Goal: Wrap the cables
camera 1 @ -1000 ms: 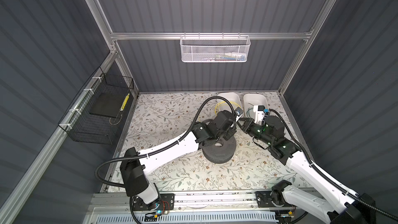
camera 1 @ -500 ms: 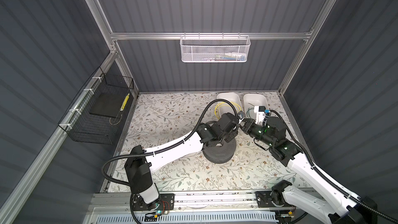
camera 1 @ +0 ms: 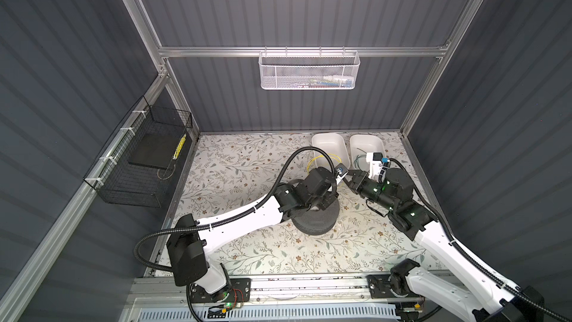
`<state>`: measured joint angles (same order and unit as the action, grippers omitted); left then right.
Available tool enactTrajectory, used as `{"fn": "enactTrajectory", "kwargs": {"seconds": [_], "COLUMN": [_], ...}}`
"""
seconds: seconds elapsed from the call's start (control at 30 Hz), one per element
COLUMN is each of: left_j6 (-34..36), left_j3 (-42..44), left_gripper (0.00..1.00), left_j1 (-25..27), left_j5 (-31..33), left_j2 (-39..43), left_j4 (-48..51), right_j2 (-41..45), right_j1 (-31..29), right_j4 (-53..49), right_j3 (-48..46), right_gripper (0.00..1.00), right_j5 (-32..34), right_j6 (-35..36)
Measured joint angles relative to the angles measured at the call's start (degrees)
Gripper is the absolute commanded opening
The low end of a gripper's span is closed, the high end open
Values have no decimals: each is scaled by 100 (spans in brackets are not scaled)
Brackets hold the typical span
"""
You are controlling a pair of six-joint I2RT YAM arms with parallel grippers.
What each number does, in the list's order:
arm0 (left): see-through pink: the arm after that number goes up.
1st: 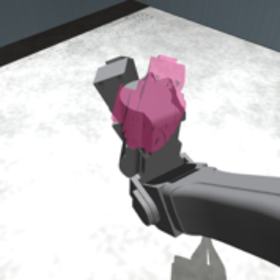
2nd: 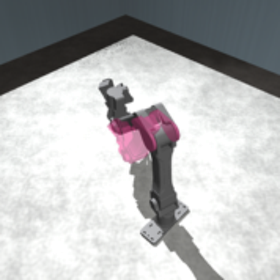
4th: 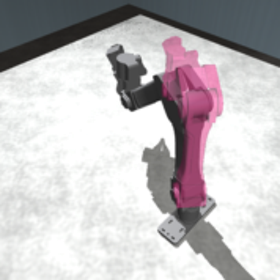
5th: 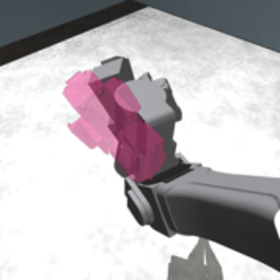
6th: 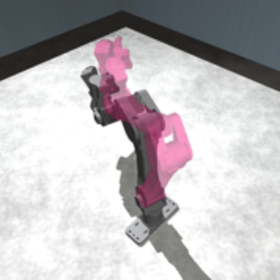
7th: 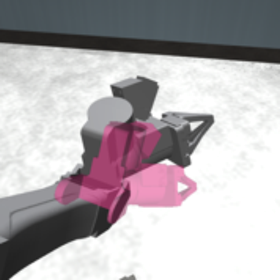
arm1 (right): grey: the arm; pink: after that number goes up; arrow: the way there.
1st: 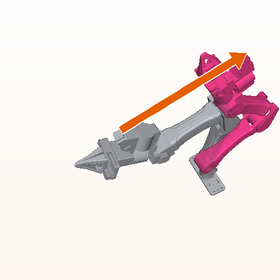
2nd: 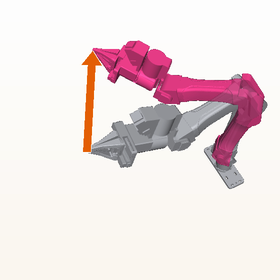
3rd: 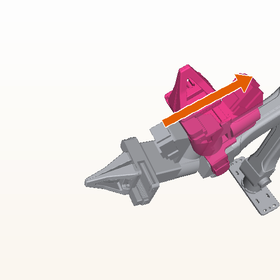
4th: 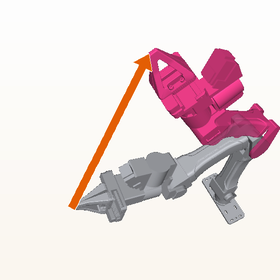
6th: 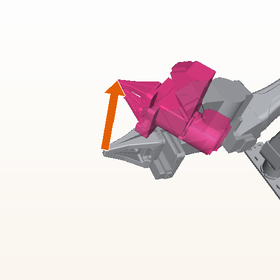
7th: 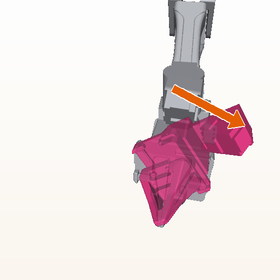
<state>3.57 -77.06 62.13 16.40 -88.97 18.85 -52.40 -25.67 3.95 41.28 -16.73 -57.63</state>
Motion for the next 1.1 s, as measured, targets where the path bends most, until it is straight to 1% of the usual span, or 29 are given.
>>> {"fn": "enactTrajectory", "kwargs": {"seconds": [0.07, 0.1, 0.27, 0.37, 0.47, 0.63, 0.77, 0.93, 1.1], "left_j6": [-74, -105, -354, -505, -599, -686, -728, -730, -732], "left_j3": [48, 68, 203, 326, 365, 363, 363, 352, 341], "left_gripper": [0, 0, 0, 0, 0, 0, 0, 0, 0], "left_j1": [-20, -37, -302, -457, -520, -516, -511, -511, -511], "left_j5": [-20, -22, -199, -396, -557, -855, -988, -1093, -1163], "left_j2": [4, 4, 74, 221, 352, 411, 411, 372, 306], "left_j4": [-92, -125, -269, -382, -466, -573, -601, -610, -608], "right_j2": [46, 70, 483, 804, 859, 284, -162, -367, -463], "right_j1": [55, 79, 315, 590, 813, 837, 758, 621, 605], "right_j4": [-20, -42, -315, -496, -527, -431, -308, -24, 79], "right_j3": [0, 0, -2, -4, -46, -44, -46, -46, -35], "right_gripper": [26, 28, 29, 33, 32, 32, 33, 30, 29], "right_j5": [-9, -15, -15, 0, -70, -581, -859, -1056, -1095], "right_j6": [-26, -33, -33, -11, -17, 0, -28, -37, -7]}}
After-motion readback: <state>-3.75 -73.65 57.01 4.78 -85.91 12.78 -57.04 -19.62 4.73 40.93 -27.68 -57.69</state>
